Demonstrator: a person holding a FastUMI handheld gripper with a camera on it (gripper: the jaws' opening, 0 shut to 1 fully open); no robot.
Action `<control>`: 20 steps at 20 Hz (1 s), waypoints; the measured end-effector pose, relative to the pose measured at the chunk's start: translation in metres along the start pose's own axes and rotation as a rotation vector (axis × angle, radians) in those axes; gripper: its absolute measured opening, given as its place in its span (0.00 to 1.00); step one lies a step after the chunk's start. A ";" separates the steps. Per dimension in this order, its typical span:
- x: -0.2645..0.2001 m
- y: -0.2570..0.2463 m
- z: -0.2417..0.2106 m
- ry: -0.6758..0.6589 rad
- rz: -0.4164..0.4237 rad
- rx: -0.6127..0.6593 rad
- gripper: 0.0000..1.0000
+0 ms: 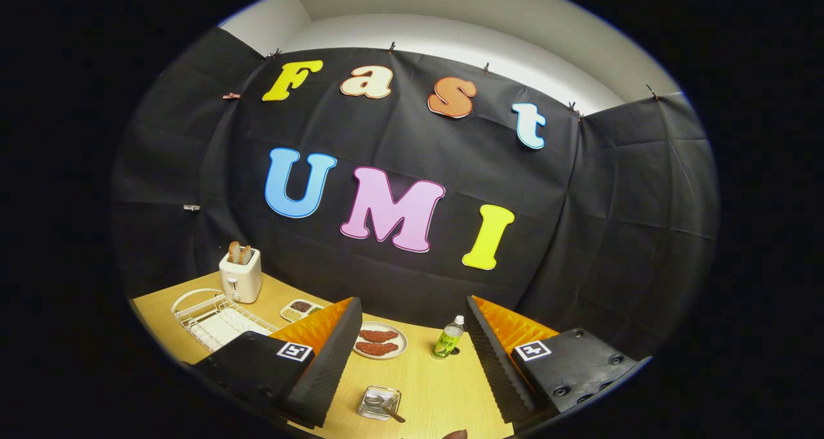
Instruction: Take the plate from the dish rack, then take the spoon from the basket and place it into the plate.
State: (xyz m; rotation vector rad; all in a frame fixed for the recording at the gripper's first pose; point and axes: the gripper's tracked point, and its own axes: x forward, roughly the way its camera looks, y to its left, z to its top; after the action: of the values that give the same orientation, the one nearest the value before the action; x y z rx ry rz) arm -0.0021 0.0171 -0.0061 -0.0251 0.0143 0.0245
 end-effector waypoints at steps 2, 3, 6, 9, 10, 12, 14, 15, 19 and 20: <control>0.000 0.003 0.001 -0.002 0.003 0.000 0.97; 0.001 0.004 0.001 -0.001 0.003 -0.006 0.97; 0.001 0.005 0.001 -0.003 0.001 -0.010 0.98; 0.003 0.005 0.001 -0.002 0.001 -0.006 0.98; 0.004 0.006 0.001 0.000 0.001 -0.005 0.98; 0.006 0.006 0.001 0.001 0.000 0.001 0.98; 0.008 0.009 0.001 0.002 0.000 0.008 0.98; 0.008 0.011 0.001 0.002 0.000 0.011 0.97; 0.011 0.020 0.001 0.006 0.001 0.019 0.98; 0.012 0.025 0.001 0.008 0.004 0.023 0.98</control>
State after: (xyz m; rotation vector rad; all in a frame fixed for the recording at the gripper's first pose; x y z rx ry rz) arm 0.0097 0.0420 -0.0055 -0.0019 0.0225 0.0283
